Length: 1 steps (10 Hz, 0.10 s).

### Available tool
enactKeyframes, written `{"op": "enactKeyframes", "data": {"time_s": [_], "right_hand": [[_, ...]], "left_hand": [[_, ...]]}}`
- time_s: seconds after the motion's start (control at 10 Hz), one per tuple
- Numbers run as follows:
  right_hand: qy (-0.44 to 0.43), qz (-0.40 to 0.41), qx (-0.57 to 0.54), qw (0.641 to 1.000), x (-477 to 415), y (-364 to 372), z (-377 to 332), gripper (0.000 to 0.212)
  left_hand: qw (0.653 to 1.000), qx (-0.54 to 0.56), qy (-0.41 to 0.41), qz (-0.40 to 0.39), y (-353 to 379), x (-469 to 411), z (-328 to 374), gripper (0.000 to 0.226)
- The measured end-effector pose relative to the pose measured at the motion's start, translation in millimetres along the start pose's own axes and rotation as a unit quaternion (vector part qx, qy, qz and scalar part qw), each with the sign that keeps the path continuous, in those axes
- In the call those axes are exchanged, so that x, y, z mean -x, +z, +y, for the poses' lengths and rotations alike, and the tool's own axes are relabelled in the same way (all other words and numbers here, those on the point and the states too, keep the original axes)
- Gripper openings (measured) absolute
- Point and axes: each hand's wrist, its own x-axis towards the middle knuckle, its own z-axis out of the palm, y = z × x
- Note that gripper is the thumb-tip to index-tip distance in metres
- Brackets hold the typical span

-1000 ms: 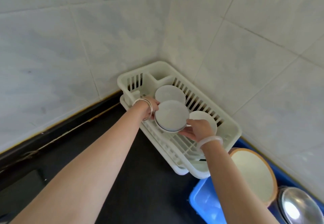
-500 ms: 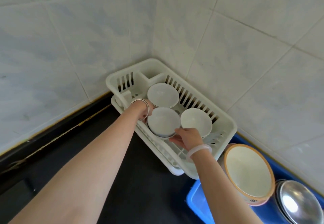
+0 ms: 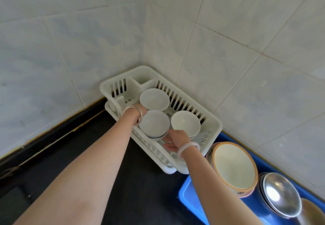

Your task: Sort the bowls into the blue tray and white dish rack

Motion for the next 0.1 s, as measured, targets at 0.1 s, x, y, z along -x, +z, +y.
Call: {"op": "enactKeyframes", "data": {"time_s": [0.1], "right_hand": [[-0.079,0.016,0.007,0.997,21.0,-13.8,-13.3,0.018]], "left_hand": [[0.997,0.071,0.015,0.019,-2.6,19.0,-0.3,0.011]]}}
